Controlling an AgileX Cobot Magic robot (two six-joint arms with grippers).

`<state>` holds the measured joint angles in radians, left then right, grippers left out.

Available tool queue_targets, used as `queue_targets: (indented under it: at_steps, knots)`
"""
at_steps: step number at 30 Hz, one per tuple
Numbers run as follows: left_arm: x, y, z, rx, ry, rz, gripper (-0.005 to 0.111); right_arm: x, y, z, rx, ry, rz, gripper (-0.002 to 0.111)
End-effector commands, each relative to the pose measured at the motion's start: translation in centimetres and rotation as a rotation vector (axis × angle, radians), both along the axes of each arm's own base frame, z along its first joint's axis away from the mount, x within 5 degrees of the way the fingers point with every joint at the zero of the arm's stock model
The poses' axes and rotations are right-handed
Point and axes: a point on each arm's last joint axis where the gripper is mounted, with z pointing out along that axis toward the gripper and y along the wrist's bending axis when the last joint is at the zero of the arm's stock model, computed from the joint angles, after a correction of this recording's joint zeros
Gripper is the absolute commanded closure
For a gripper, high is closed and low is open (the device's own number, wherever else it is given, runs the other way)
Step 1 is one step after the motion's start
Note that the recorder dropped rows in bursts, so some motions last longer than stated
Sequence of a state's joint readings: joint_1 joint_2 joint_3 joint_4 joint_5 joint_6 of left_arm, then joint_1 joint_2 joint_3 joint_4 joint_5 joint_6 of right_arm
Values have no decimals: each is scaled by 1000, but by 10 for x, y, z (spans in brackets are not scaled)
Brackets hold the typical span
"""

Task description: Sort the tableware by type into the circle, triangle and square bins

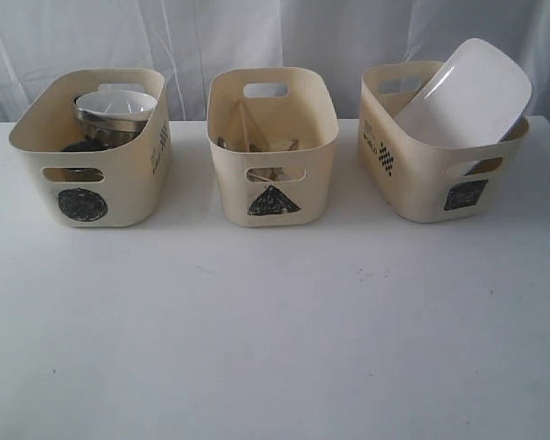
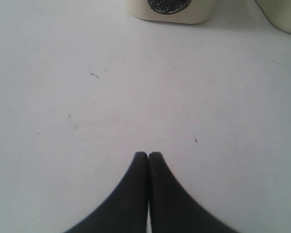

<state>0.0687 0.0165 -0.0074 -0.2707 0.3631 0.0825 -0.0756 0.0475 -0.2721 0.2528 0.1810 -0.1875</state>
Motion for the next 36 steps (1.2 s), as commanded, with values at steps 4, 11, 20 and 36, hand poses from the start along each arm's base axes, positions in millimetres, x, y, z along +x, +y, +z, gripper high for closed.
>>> queue_targets:
  at_steps: [4, 11, 20, 36]
  knots:
    - [-2, -2, -5, -17, 40, -11, 107, 10, -5, -60, 105, 116, -36, 108]
    - [-2, -2, -5, -17, 40, -11, 107, 11, -4, -105, 54, 416, -31, 108]
    - [-2, -2, -5, -17, 40, -11, 107, 11, -4, -103, 58, 396, -31, 108]
    - [-2, -2, -5, -17, 40, -11, 107, 11, -4, -104, 58, 399, -31, 108]
